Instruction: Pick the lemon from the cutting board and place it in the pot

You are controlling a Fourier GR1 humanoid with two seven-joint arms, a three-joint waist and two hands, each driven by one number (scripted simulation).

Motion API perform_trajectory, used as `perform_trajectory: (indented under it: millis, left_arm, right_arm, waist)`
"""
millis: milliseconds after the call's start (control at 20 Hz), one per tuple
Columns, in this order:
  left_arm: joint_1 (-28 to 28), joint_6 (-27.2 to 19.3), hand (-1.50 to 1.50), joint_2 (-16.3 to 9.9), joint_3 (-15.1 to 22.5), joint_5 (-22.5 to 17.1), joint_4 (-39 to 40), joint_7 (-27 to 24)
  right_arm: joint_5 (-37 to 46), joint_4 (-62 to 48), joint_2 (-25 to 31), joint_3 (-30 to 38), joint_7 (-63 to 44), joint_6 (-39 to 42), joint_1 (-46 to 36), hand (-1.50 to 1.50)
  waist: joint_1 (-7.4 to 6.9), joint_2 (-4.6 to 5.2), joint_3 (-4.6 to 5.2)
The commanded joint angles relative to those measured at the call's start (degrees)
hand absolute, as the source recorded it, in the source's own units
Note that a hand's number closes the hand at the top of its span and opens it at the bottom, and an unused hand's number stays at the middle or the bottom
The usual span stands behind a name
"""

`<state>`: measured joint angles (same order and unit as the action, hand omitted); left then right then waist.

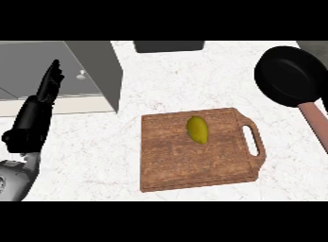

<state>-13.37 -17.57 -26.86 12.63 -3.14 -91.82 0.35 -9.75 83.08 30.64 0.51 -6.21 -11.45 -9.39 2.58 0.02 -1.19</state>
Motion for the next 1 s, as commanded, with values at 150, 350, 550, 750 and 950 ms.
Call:
perform_trajectory:
  millis: [150,350,550,750,950]
  left_arm:
    - [6.62,5.89,0.0,3.39,4.73,-5.38,3.38,2.22]
    - [11.15,8.6,0.0,5.5,7.97,-9.13,5.04,6.2]
    - [10.46,10.57,0.0,6.65,7.69,-11.74,6.07,7.51]
    - [6.54,13.03,0.0,6.38,5.9,-11.95,10.34,8.51]
    - [7.48,13.87,0.0,8.82,5.59,-10.91,15.15,3.87]
  right_arm:
    - [2.77,2.61,-6.43,-12.42,0.57,5.29,-0.49,1.5]
    - [21.45,3.17,-3.41,-12.57,2.84,-11.54,-3.64,1.5]
    - [23.48,8.96,-19.77,-17.95,15.85,-24.09,-0.02,-1.5]
    - [30.07,11.23,-24.84,-25.07,16.9,-27.87,0.54,-1.5]
    - [36.23,21.04,-17.66,-26.09,-8.64,-17.92,-0.24,-1.5]
  waist:
    - [-2.82,0.9,1.29]
    - [-1.82,0.63,1.68]
    - [-1.59,-0.02,1.09]
    - [-2.19,-0.06,1.22]
    - [-1.83,-0.26,1.36]
